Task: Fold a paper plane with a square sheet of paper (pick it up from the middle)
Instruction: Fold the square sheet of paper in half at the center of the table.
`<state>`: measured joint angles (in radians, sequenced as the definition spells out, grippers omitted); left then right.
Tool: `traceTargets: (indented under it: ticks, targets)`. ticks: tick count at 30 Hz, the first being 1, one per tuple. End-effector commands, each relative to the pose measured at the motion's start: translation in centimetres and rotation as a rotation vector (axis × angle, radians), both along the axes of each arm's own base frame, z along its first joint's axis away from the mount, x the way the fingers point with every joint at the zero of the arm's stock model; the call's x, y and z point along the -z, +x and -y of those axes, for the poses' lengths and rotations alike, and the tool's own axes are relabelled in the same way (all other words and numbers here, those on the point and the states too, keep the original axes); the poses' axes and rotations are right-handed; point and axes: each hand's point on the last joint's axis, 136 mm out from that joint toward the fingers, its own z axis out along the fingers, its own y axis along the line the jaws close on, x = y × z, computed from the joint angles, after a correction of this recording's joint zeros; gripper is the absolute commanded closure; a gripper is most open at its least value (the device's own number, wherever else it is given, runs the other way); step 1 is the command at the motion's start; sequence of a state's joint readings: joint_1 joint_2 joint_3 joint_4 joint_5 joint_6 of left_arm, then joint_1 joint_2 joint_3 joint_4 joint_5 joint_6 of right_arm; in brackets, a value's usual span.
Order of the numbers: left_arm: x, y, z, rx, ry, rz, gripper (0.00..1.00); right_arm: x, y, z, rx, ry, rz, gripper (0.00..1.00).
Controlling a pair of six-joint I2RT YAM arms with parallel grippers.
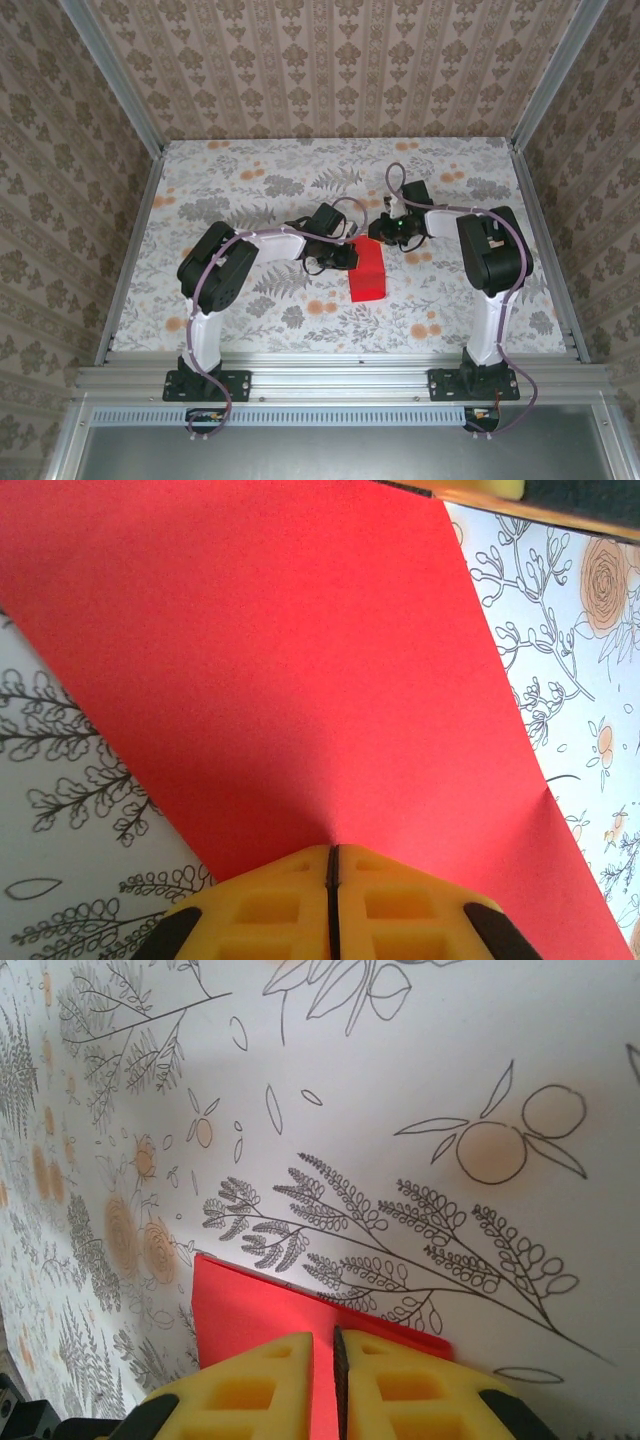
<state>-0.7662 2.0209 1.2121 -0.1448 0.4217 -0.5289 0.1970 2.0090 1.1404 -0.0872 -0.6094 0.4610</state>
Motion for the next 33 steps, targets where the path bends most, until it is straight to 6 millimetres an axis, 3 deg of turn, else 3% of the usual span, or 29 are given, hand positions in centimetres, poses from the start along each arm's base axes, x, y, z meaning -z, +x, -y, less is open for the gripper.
traceTargets:
  ticks: [1,6,10,15,23,28,33]
  targets:
    - [8.0,-4.1,-7.1,-0.020,0.335,-0.151,0.91,1.5,0.8,1.1,0.030,-0.045,-0.014,0.82]
    - [8.1,-4.3,-7.4,-0.021,0.337,-0.154,0.91,2.3,1.3,2.8,0.068,-0.081,-0.019,0.82]
    - [8.1,-4.4,-7.5,-0.019,0.338,-0.157,0.91,1.3,2.2,3.5,0.093,-0.084,0.008,0.82]
    - [8.1,-4.3,-7.5,-0.019,0.337,-0.159,0.91,-1.0,2.1,2.1,0.046,-0.010,0.035,0.82]
    - [8.3,-4.1,-7.3,-0.021,0.332,-0.165,0.91,-3.4,-2.8,-0.4,-0.041,0.061,0.014,0.81]
    - [8.4,-4.1,-7.1,-0.014,0.328,-0.169,0.92,-2.1,-6.2,-0.7,-0.064,0.028,-0.047,0.81]
    - [8.3,-3.8,-6.9,-0.012,0.326,-0.167,0.92,-0.1,-8.3,-0.3,-0.077,0.002,-0.110,0.81]
